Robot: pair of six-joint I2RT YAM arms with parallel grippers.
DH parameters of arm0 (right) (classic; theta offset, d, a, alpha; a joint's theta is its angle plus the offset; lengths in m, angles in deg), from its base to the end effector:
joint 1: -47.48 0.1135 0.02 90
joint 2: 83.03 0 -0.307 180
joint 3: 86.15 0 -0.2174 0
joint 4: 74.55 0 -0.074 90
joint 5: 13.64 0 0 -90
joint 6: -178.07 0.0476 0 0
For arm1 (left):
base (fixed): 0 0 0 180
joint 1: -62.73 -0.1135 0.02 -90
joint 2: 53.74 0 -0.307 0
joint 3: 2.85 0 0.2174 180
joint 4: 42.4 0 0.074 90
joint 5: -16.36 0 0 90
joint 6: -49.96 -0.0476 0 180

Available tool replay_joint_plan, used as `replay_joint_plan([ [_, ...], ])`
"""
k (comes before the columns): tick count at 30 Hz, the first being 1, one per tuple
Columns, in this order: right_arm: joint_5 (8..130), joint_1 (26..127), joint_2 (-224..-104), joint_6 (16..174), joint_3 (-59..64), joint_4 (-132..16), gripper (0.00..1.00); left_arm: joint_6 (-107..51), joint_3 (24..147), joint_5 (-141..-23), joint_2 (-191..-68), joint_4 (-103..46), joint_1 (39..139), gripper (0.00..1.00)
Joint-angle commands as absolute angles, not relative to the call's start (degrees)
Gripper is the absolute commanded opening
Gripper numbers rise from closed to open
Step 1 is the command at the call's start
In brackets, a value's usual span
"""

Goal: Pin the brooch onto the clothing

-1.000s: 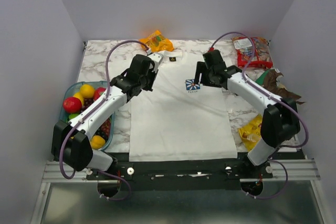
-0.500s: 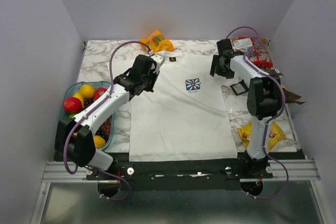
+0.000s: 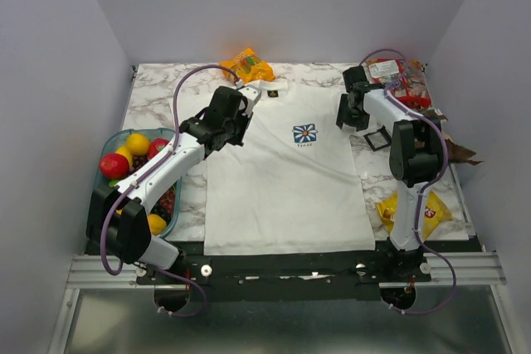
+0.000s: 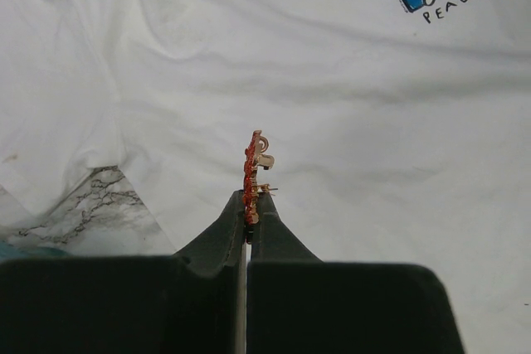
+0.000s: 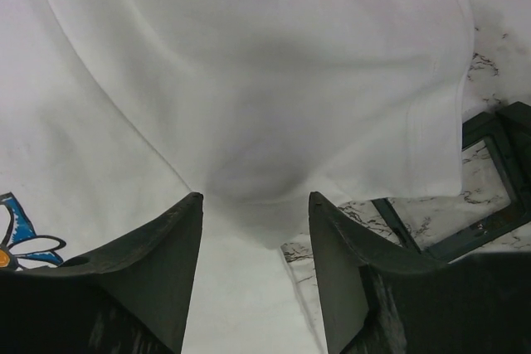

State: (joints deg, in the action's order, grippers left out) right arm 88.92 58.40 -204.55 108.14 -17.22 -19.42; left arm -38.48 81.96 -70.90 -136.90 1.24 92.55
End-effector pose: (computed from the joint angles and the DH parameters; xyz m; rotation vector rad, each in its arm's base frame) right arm 0.4380 0.0740 0.2261 0.2765 2.6576 -0.1289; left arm 0.2537 -0.1428 0.3433 0.5408 2.2491 -0.2253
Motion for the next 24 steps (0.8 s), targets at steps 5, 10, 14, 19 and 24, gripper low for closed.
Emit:
replay_joint_plan([
  [5,88.1,58.6,-204.1,110.9,-15.0,-16.5,0.61,-38.1,83.7,-72.8,-135.3,1.7,92.4,0.0],
  [10,88.2,58.4,-203.8,111.4,-14.5,-16.3,0.54,-38.0,83.7,-73.0,-135.0,1.5,92.4,0.0],
  [14,88.1,58.5,-203.8,111.4,-14.6,-16.3,0.36,-38.0,83.6,-72.9,-134.8,1.5,92.4,0.0],
  [19,87.7,58.3,-204.1,111.4,-15.2,-15.9,0.18,-38.1,83.6,-72.7,-134.3,1.5,92.4,0.0],
  [24,87.8,58.0,-204.7,111.4,-16.3,-15.0,0.01,-38.4,83.5,-71.7,-134.6,1.5,92.3,0.0],
])
